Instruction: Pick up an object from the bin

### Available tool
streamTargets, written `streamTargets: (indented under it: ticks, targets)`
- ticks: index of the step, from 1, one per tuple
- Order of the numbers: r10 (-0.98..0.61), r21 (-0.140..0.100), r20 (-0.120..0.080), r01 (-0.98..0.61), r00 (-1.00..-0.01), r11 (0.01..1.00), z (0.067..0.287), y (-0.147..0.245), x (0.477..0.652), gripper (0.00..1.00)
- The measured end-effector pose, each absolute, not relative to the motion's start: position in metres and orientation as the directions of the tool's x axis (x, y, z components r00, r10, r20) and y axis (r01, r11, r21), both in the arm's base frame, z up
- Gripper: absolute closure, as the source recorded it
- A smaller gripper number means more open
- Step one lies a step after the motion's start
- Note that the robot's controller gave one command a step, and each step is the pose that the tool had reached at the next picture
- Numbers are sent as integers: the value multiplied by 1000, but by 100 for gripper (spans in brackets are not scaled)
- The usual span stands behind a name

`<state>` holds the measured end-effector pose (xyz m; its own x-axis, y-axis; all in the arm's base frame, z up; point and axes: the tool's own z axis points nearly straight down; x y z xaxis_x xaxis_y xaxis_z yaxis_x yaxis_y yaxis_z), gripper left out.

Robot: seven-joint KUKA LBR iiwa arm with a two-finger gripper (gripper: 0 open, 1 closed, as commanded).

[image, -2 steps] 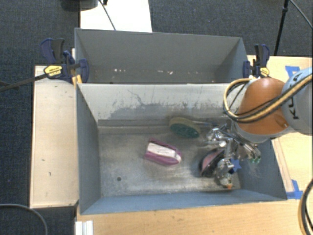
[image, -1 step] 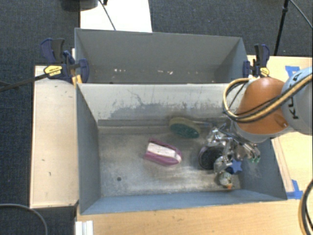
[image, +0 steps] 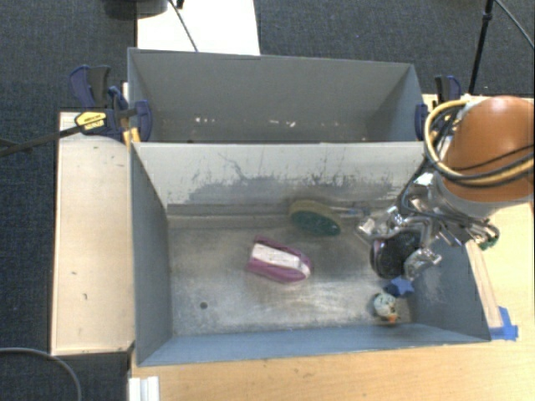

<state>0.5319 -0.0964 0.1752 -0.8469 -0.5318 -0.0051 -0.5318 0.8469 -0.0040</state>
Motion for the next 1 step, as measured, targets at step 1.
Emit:
streamTargets:
  ticks: [1]
  targets:
    - [-533, -7, -8, -533, -846, 846, 269, -94, 532, 100]
